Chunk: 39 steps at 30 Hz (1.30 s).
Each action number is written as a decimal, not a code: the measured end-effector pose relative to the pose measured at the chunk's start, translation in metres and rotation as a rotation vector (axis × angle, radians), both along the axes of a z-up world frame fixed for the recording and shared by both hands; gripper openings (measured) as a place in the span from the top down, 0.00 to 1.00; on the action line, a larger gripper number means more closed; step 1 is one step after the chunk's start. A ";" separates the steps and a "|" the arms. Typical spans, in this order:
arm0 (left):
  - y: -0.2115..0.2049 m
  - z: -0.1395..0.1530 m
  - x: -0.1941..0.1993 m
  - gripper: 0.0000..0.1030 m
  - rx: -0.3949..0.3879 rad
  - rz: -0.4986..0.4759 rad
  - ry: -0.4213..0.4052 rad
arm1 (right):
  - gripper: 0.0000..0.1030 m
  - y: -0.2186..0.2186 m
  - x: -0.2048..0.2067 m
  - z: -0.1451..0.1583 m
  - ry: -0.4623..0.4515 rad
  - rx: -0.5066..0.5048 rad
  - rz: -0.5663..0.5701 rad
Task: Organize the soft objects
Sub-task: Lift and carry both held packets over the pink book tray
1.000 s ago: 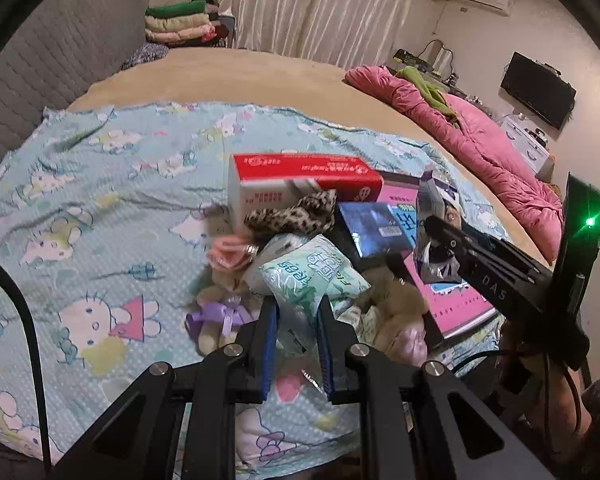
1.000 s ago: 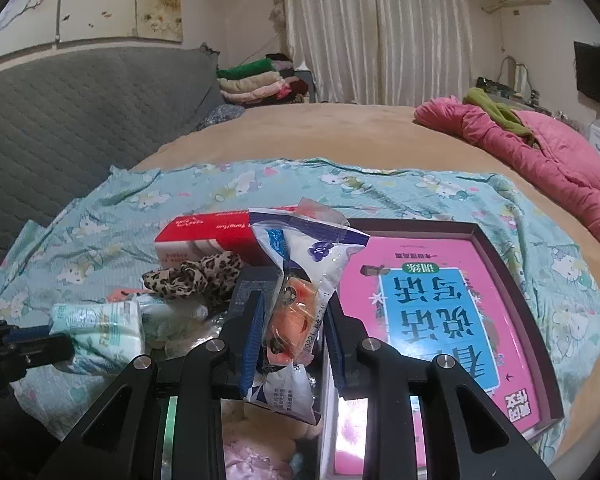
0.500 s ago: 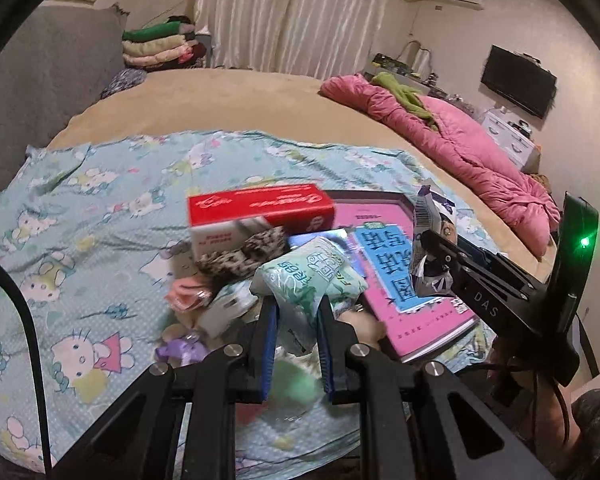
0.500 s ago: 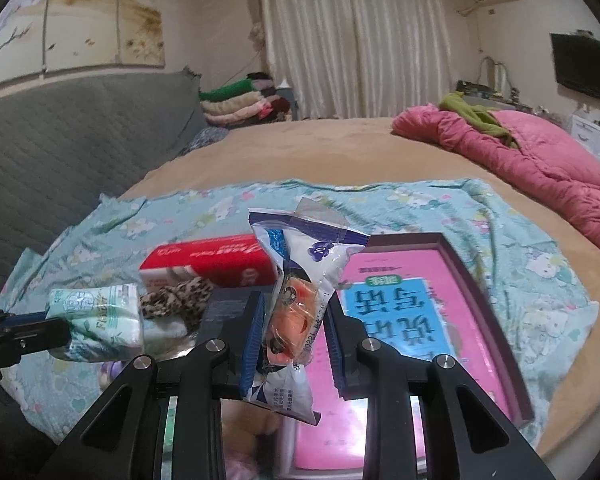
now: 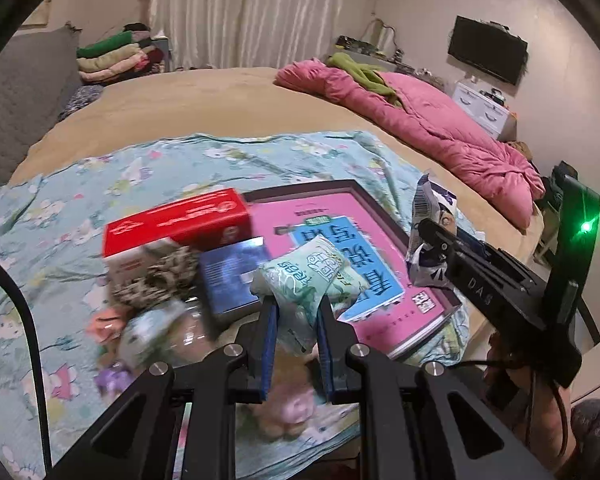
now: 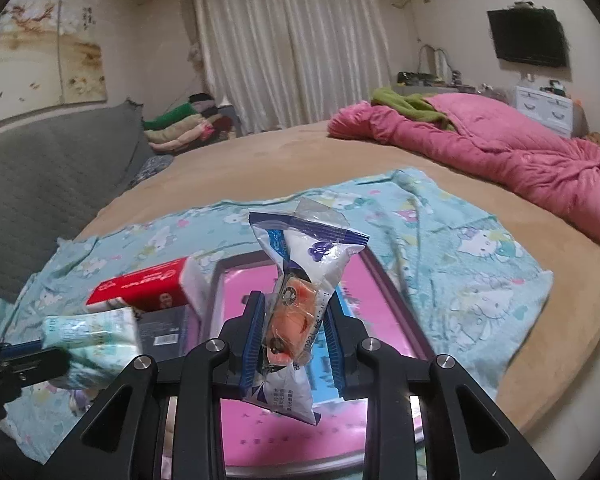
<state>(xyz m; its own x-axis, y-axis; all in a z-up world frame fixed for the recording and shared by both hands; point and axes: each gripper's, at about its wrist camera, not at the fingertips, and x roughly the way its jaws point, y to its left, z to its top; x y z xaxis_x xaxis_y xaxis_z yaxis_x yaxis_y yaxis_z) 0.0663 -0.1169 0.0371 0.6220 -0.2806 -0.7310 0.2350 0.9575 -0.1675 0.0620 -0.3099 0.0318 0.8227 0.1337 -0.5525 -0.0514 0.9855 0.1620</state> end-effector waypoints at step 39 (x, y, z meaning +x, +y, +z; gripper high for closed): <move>-0.095 -0.090 0.048 0.81 0.147 -0.139 0.161 | 0.70 -0.039 0.032 -0.078 0.324 -0.048 -0.080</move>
